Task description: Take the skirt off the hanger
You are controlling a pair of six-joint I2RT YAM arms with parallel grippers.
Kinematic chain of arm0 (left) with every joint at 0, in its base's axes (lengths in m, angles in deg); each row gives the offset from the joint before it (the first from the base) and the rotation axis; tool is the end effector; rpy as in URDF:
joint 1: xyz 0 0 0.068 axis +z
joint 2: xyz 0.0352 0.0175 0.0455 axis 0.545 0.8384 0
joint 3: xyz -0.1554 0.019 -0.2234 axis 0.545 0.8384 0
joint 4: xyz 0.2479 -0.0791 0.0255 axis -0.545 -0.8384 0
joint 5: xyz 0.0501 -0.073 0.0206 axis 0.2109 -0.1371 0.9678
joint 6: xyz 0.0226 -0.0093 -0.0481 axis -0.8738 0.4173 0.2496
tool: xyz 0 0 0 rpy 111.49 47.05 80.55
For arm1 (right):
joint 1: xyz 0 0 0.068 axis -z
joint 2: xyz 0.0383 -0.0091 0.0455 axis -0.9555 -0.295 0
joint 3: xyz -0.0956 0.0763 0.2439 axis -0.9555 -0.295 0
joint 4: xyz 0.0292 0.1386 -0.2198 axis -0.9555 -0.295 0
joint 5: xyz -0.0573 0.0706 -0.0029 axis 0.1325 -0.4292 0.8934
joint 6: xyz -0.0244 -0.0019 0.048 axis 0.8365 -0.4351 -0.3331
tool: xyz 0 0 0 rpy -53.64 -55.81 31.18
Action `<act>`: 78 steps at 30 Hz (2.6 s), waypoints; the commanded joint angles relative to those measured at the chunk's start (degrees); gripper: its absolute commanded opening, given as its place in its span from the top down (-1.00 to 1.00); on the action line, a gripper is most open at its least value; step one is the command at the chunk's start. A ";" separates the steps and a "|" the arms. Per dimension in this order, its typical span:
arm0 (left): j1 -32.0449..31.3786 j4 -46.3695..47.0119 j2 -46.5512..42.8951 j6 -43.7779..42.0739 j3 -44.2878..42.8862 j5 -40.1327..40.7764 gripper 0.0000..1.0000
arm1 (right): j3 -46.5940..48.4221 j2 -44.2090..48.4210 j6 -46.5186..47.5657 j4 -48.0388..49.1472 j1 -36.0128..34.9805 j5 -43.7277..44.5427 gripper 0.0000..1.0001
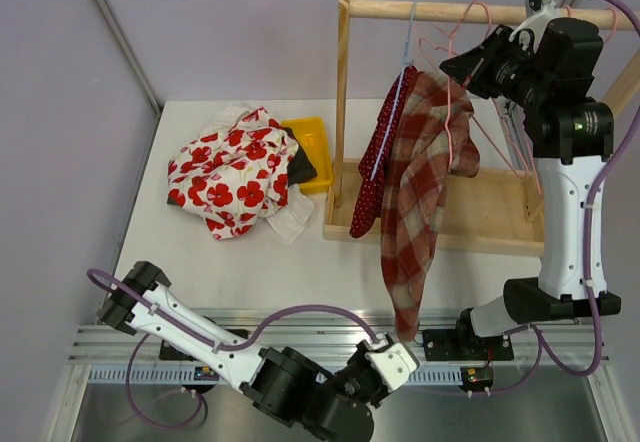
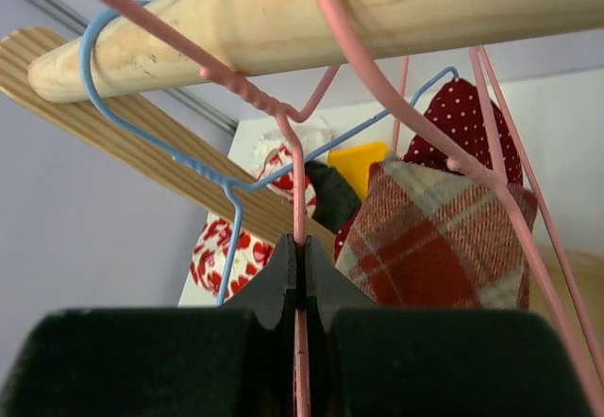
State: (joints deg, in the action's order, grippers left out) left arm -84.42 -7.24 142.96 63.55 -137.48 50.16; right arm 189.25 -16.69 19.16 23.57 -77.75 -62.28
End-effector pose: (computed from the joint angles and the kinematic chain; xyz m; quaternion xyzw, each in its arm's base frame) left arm -0.1267 -0.3091 0.3353 0.3707 0.6972 -0.2978 0.5365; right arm 0.2481 0.0335 0.5584 0.0432 0.7643 0.3080 0.5649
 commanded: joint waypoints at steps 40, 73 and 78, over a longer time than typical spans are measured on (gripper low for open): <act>-1.84 -13.16 -3.56 8.35 9.79 21.54 -0.98 | -17.83 11.55 -4.27 20.53 1.39 -1.21 1.00; 23.87 31.70 -1.99 -18.06 20.60 -18.69 1.00 | -19.33 14.20 -5.85 21.06 1.48 -5.70 1.00; 6.20 21.60 -6.04 -3.12 27.31 -9.91 1.00 | -15.64 11.57 -6.11 21.33 1.48 -5.35 1.00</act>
State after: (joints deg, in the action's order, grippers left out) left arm -71.13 23.47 137.78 48.12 -113.00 33.42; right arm 168.02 -5.17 14.00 36.09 -76.52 -67.72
